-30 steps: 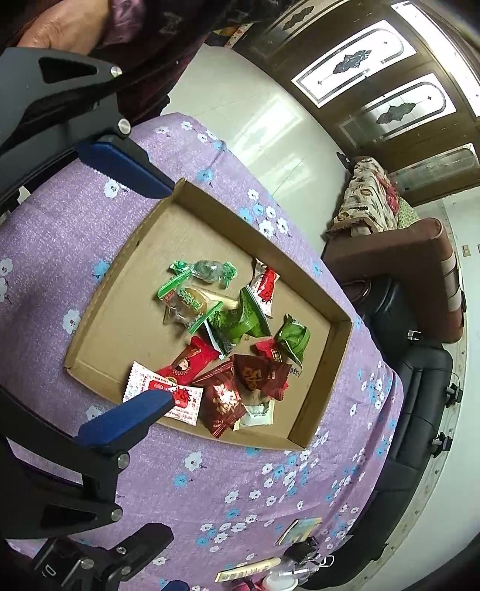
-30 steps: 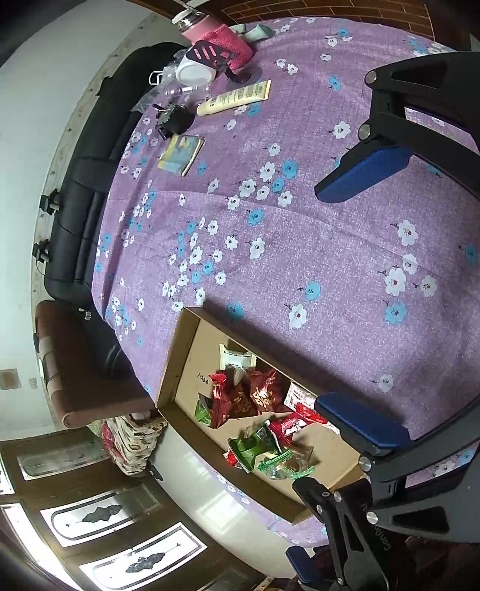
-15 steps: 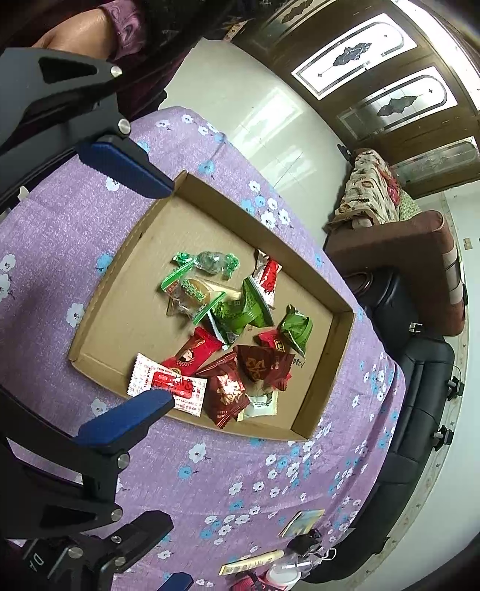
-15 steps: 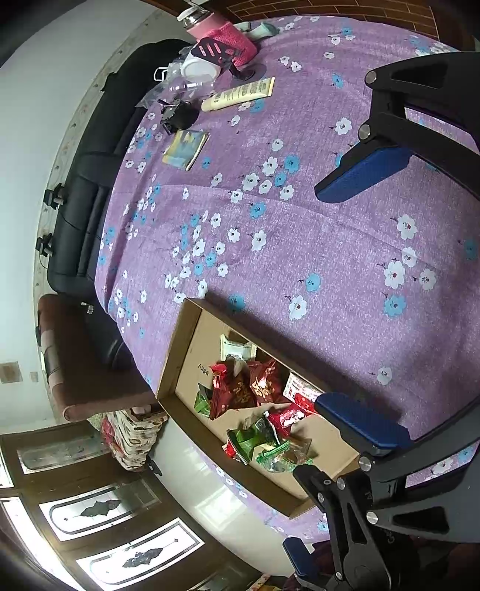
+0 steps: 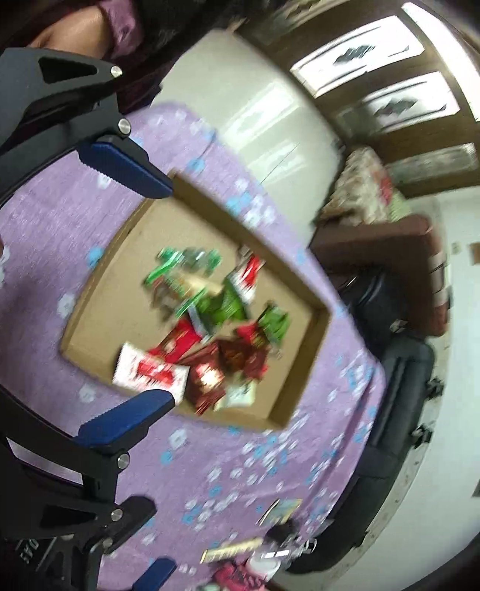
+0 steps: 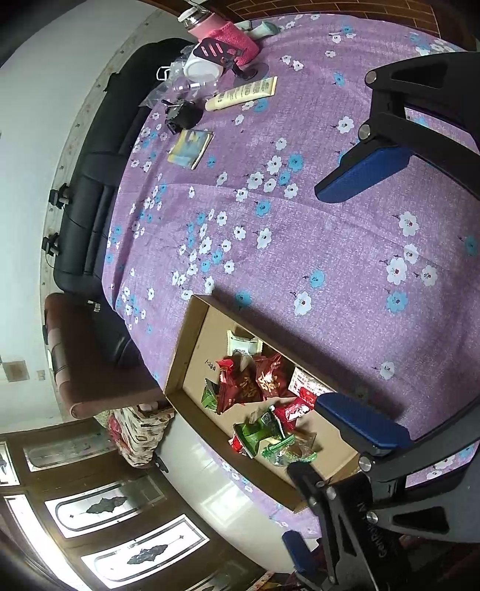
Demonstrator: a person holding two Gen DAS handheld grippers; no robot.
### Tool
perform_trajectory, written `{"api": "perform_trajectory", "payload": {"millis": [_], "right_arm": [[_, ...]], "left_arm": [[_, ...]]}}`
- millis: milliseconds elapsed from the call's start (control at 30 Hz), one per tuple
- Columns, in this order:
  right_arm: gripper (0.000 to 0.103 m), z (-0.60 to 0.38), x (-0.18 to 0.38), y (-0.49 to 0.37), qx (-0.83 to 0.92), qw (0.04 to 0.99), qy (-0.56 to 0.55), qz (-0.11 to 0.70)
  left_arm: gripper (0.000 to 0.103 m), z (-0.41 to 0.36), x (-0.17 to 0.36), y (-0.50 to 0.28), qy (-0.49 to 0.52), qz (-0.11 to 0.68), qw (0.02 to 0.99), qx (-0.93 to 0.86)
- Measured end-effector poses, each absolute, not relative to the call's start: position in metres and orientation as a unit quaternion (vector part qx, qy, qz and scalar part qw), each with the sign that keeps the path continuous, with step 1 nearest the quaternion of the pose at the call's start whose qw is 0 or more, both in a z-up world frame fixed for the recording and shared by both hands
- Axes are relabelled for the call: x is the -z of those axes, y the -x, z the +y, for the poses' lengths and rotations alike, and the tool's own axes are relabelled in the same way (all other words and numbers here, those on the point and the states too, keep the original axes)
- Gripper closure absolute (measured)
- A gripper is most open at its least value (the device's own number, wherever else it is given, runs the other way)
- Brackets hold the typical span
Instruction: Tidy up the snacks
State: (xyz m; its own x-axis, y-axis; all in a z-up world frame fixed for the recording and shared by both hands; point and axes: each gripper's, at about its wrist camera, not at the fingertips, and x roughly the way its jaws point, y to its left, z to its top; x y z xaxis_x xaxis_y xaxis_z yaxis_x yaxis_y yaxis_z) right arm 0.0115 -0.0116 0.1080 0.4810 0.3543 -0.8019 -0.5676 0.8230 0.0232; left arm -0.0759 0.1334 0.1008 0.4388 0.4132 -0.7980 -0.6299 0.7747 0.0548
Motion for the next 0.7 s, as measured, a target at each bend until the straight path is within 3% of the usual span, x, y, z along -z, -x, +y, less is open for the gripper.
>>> {"api": "perform_trajectory", "payload": {"millis": [700], "right_arm": [[0.001,-0.013,-0.118,-0.009,-0.277,0.862,0.108,0.410]], "left_arm": [[0.000,0.148,-0.101,0.077,0.182,0.422,0.848,-0.265]]}}
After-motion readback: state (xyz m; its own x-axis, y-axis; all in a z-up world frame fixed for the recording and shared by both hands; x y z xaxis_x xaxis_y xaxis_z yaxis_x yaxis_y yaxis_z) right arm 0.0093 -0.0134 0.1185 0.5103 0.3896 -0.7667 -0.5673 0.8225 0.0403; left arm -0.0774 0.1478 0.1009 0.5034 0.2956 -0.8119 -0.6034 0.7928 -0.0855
